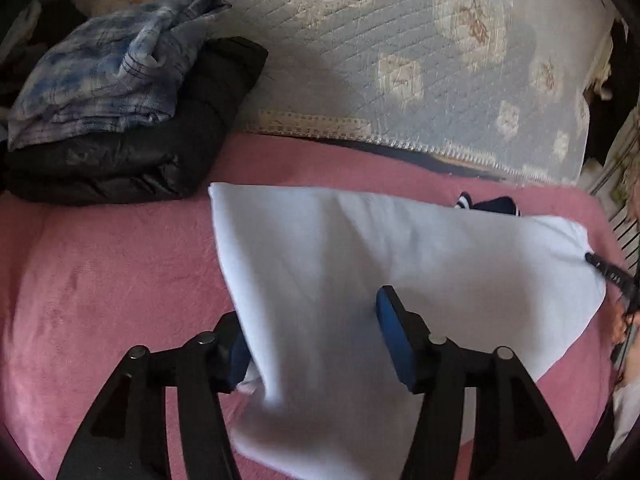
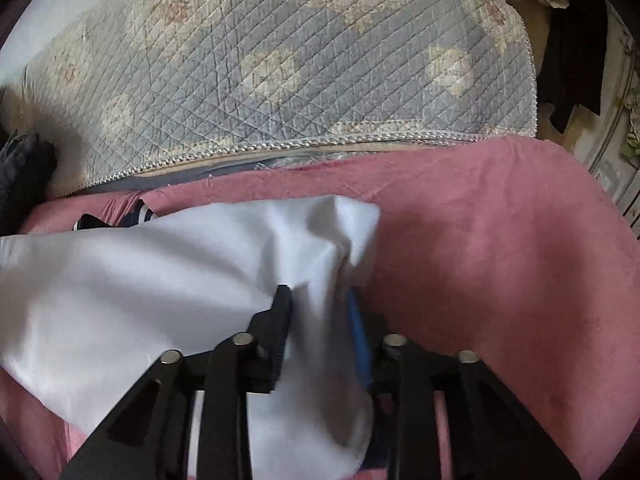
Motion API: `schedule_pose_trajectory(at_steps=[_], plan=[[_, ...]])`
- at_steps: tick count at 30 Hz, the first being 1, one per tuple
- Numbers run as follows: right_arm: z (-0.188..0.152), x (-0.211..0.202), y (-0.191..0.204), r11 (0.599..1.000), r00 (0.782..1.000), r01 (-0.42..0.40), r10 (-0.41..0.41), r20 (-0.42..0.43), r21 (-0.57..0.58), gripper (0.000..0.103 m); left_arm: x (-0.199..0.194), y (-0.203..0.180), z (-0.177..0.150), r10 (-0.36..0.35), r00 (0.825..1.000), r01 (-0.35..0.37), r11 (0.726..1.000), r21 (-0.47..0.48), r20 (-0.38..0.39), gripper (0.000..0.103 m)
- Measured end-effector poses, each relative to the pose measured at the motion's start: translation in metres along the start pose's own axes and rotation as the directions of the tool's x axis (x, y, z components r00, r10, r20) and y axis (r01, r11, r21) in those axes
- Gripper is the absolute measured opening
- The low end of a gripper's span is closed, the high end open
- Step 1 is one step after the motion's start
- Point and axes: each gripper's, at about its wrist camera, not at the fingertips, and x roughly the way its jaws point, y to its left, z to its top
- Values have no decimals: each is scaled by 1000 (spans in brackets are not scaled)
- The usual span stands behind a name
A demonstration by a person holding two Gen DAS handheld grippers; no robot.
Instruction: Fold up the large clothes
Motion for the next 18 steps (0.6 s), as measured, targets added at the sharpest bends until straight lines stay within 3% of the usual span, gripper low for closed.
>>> schedule_pose_trajectory(at_steps=[3,6,10,14,18], plan=[[-1,-11,-4,1000,1000,14,-14,8,-19,47,-8,1,2,-52,998,51,999,-10,-35,57],[3,-26,-4,998,999,39,-37,35,-48,49,-18,-3,1,-25,999,25,1000,2,-46,57],[7,-54,2,995,992,63,-54,112,-77,53,-33,-8,4,22,1000,-22,1000,19,-5,58],[8,-80,9,995,977,93,-85,197,-33,54,-44,-1,6,46,997,-44,998,-40,55,63],[8,-88,19,999,977,52,-48,207,-12,54,-49,-2,7,-16,997,19,999,-40,69,63]])
